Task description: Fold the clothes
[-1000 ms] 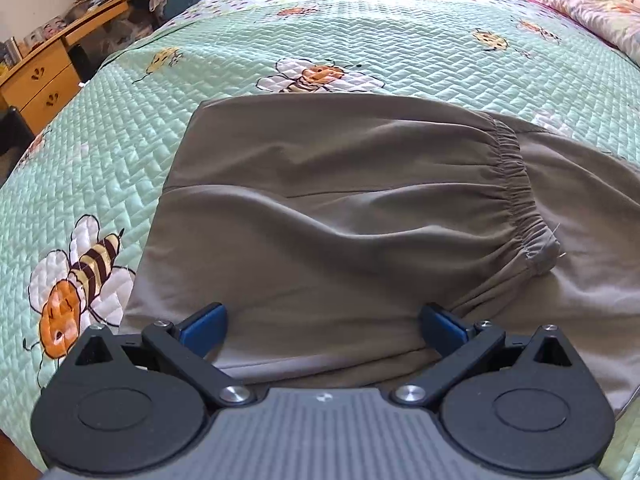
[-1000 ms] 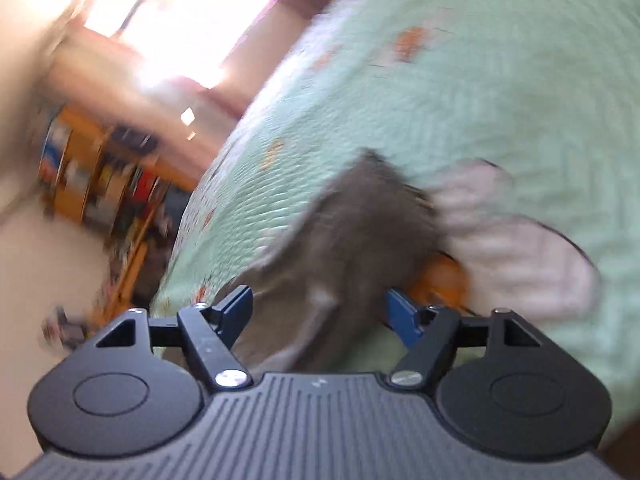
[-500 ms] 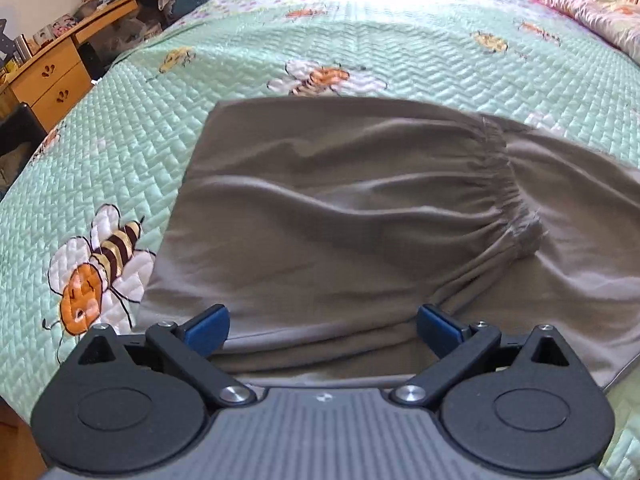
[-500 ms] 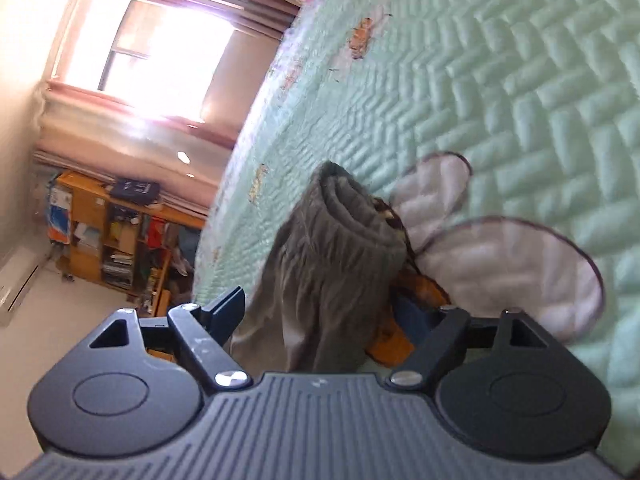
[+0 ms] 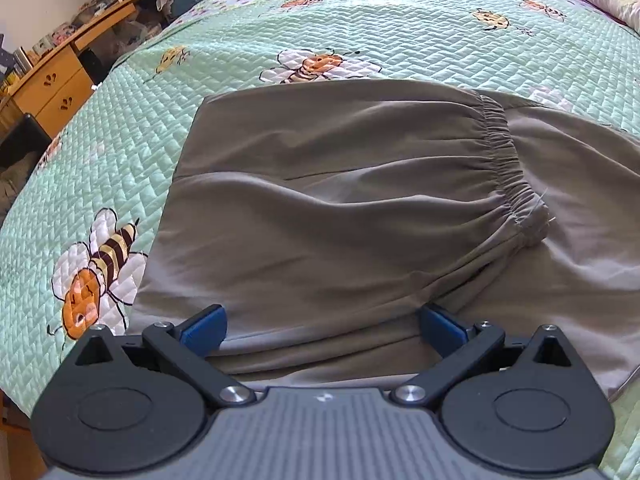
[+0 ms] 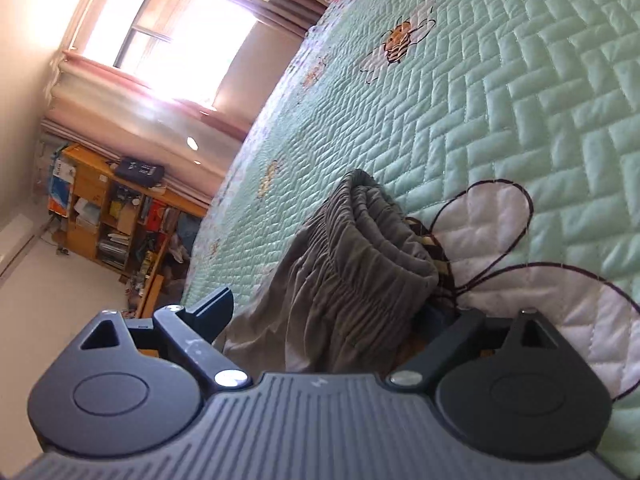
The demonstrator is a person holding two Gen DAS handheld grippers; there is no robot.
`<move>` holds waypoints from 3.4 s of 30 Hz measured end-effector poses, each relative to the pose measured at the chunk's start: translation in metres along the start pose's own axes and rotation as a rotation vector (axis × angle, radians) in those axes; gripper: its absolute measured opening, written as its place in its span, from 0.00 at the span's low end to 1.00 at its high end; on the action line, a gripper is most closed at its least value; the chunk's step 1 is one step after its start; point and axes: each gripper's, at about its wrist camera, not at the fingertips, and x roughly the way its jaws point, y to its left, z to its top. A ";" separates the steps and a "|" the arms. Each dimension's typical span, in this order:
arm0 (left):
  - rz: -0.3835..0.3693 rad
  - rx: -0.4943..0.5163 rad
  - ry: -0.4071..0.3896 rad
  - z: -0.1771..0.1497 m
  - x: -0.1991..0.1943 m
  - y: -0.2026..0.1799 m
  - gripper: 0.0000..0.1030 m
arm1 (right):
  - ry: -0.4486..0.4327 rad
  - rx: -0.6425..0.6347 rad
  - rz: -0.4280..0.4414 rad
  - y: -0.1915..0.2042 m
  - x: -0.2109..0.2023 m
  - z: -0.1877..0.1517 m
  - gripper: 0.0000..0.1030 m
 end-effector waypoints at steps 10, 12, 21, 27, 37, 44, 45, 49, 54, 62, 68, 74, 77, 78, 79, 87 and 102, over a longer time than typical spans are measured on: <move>0.027 0.038 -0.001 -0.001 -0.004 -0.009 0.99 | 0.047 0.023 0.021 0.001 -0.005 0.001 0.91; 0.028 0.045 0.002 -0.001 -0.004 -0.010 0.99 | 0.048 0.014 0.015 0.004 0.003 0.004 0.91; 0.025 0.041 0.023 0.000 -0.004 -0.012 0.99 | 0.071 0.060 0.047 -0.004 -0.003 0.000 0.68; 0.021 0.109 -0.028 -0.005 -0.015 -0.021 0.98 | 0.064 -0.020 -0.060 0.000 -0.006 -0.008 0.40; -0.042 0.152 -0.078 0.001 -0.031 -0.040 0.98 | 0.033 -0.041 -0.121 -0.005 -0.030 -0.009 0.36; -0.049 0.196 -0.037 -0.003 -0.017 -0.054 0.99 | -0.071 -0.061 -0.171 0.005 -0.072 -0.008 0.43; -0.051 0.190 -0.033 -0.003 -0.016 -0.054 0.99 | -0.089 -0.127 -0.161 0.019 -0.074 -0.010 0.44; -0.036 0.177 -0.027 -0.005 -0.017 -0.056 0.99 | -0.012 -0.416 -0.028 0.085 -0.044 -0.028 0.54; -0.029 0.188 -0.022 -0.007 -0.017 -0.057 0.99 | 0.230 -0.523 0.073 0.119 0.040 -0.054 0.55; -0.071 0.152 0.000 -0.007 -0.011 -0.048 1.00 | 0.234 -0.364 -0.053 0.039 0.030 -0.031 0.32; -0.019 0.204 -0.050 -0.009 -0.021 -0.058 0.98 | 0.186 -0.218 0.110 0.018 -0.004 -0.006 0.43; -0.105 0.219 -0.220 -0.015 -0.067 -0.065 0.93 | 0.118 -0.286 0.206 0.035 -0.022 0.033 0.51; -0.235 0.271 -0.282 -0.010 -0.083 -0.087 0.95 | 0.149 -0.373 0.165 0.051 -0.008 0.050 0.53; -0.268 0.294 -0.293 -0.008 -0.084 -0.098 0.96 | 0.168 -0.382 0.169 0.054 0.001 0.054 0.53; -0.301 0.318 -0.304 -0.006 -0.086 -0.109 0.96 | 0.190 -0.372 0.186 0.056 0.009 0.059 0.52; -0.466 0.418 -0.121 0.002 -0.034 -0.184 0.95 | 0.437 -0.355 -0.012 0.033 0.102 0.077 0.00; -0.524 0.254 -0.172 -0.004 -0.050 -0.138 0.96 | 0.312 -0.384 0.099 0.064 0.053 0.070 0.45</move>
